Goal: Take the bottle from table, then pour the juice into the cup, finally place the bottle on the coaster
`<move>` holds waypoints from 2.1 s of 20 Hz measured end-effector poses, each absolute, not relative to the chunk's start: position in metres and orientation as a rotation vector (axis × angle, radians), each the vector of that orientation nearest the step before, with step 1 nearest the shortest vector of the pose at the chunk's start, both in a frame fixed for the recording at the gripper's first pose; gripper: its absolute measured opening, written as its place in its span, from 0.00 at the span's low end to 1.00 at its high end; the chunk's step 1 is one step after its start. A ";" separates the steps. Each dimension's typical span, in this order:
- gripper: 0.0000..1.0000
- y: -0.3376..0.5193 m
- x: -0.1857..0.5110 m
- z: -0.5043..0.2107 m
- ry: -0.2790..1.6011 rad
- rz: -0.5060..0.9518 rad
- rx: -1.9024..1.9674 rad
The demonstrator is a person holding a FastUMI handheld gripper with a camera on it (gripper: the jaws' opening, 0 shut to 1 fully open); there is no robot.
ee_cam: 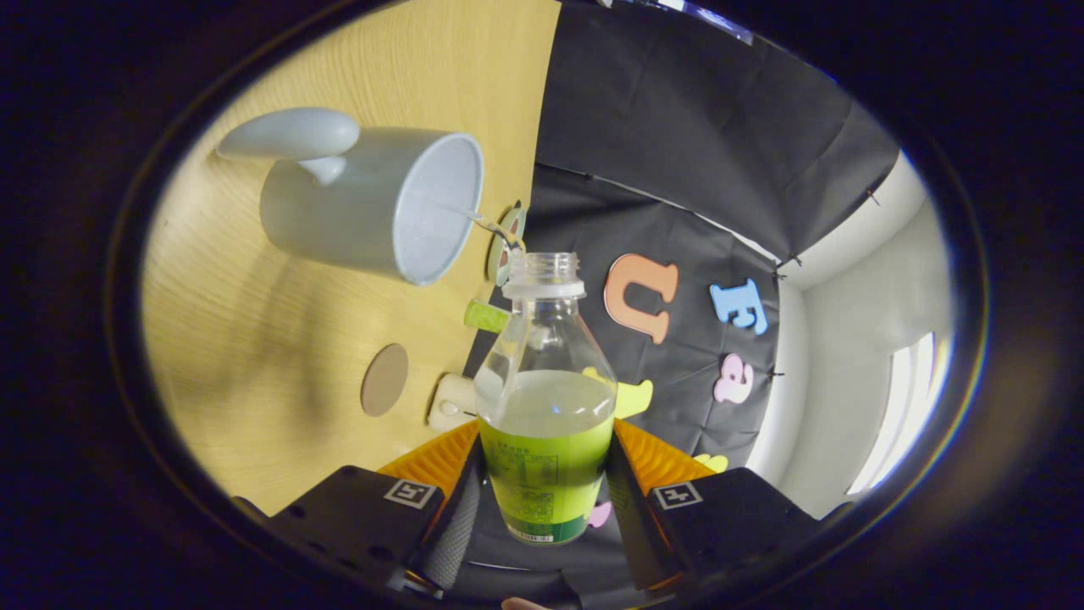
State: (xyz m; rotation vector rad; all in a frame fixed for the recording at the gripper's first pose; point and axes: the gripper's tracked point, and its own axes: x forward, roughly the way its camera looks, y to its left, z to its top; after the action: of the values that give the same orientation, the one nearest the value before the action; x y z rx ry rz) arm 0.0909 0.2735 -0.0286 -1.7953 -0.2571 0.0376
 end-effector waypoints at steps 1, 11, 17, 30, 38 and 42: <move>0.78 0.275 0.092 -0.027 -0.261 0.035 -1.801; 0.78 0.274 0.094 -0.017 -0.268 0.020 -1.844; 0.78 0.275 0.092 -0.015 -0.271 0.018 -1.861; 0.78 0.279 0.086 -0.008 -0.284 0.012 -1.899; 0.78 0.283 0.088 -0.004 -0.282 0.010 -1.925; 0.78 0.286 0.088 -0.003 -0.282 0.009 -1.935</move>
State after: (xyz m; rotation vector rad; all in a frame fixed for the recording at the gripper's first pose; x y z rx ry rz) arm 0.0880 0.2855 -0.0034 -1.9350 -0.2821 0.0094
